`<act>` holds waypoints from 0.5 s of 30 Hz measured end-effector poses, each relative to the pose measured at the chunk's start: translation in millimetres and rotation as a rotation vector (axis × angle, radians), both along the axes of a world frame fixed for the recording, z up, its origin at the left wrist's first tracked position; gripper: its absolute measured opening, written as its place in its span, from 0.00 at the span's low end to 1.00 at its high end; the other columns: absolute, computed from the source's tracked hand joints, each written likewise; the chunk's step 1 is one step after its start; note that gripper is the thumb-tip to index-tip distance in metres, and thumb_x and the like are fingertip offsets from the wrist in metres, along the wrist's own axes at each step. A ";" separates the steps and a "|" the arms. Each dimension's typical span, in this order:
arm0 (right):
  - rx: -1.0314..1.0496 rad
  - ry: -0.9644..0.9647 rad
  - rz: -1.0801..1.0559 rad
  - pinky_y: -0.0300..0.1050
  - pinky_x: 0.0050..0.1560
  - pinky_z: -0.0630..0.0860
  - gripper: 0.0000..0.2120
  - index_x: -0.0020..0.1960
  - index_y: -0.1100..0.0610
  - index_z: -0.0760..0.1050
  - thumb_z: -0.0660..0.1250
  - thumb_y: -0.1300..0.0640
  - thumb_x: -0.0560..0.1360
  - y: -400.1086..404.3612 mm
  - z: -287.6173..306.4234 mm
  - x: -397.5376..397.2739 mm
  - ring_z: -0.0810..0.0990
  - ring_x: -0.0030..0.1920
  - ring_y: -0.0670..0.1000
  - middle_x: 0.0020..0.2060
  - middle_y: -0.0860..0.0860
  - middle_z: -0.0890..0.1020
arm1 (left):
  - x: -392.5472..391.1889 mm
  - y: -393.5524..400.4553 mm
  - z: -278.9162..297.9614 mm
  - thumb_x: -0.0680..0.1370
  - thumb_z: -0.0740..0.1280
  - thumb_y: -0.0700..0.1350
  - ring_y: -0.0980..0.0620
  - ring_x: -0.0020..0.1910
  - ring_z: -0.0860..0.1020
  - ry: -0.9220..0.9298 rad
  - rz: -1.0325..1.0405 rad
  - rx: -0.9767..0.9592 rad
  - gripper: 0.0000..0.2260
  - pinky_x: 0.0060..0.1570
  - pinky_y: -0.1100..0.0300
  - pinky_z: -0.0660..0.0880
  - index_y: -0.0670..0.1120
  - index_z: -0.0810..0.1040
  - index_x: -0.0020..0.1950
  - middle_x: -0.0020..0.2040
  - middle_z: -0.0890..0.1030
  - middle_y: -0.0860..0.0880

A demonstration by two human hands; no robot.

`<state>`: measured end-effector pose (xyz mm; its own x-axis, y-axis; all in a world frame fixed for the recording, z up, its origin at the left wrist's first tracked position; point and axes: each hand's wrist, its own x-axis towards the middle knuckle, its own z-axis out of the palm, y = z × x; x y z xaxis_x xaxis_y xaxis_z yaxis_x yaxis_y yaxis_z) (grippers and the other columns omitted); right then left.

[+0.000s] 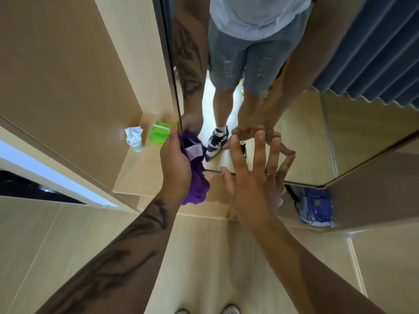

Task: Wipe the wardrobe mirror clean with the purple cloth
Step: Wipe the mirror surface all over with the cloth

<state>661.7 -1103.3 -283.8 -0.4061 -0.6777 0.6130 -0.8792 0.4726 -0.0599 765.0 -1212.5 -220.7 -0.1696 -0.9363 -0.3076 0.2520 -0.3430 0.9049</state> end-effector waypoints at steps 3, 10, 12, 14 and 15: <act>0.015 0.006 -0.024 0.78 0.75 0.54 0.36 0.83 0.45 0.50 0.64 0.40 0.83 -1.8 -1.2 1.3 0.30 0.82 0.58 0.80 0.56 0.43 | 1.9 -0.5 19.9 0.79 0.61 0.58 0.37 0.45 0.74 0.007 0.046 -0.095 0.23 0.52 0.32 0.75 0.37 0.78 0.49 0.46 0.74 0.35; 0.015 0.007 0.019 0.80 0.73 0.57 0.38 0.83 0.46 0.50 0.67 0.41 0.82 2.6 -2.1 -1.9 0.44 0.80 0.61 0.80 0.56 0.46 | 4.8 -2.8 33.3 0.78 0.61 0.60 0.50 0.43 0.73 0.031 0.036 -0.343 0.14 0.52 0.59 0.75 0.50 0.75 0.44 0.42 0.73 0.49; 0.022 0.009 0.021 0.79 0.75 0.55 0.38 0.83 0.46 0.49 0.67 0.40 0.82 2.5 -1.6 -1.3 0.44 0.80 0.61 0.79 0.54 0.42 | 4.0 0.3 14.4 0.79 0.60 0.60 0.34 0.49 0.76 0.055 0.006 -0.218 0.23 0.61 0.40 0.76 0.40 0.78 0.50 0.48 0.76 0.35; 0.030 0.001 0.026 0.78 0.75 0.53 0.38 0.83 0.46 0.49 0.66 0.40 0.82 3.5 -1.4 -1.0 0.43 0.80 0.61 0.79 0.54 0.41 | 5.7 4.2 -0.7 0.85 0.59 0.56 0.31 0.52 0.76 0.067 -0.014 -0.026 0.27 0.63 0.32 0.72 0.28 0.74 0.58 0.52 0.76 0.27; 0.033 -0.005 0.031 0.78 0.75 0.52 0.38 0.83 0.46 0.48 0.66 0.40 0.82 4.4 -1.8 -1.3 0.41 0.81 0.61 0.79 0.54 0.41 | 7.6 5.7 -4.1 0.87 0.58 0.53 0.33 0.51 0.75 0.052 -0.016 0.027 0.26 0.61 0.33 0.73 0.27 0.73 0.59 0.51 0.76 0.28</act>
<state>660.4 -1098.9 -285.6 -0.3874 -0.7099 0.5882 -0.8932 0.4470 -0.0489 772.7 -1206.8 -224.8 -0.2008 -0.9248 -0.3230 0.2928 -0.3713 0.8811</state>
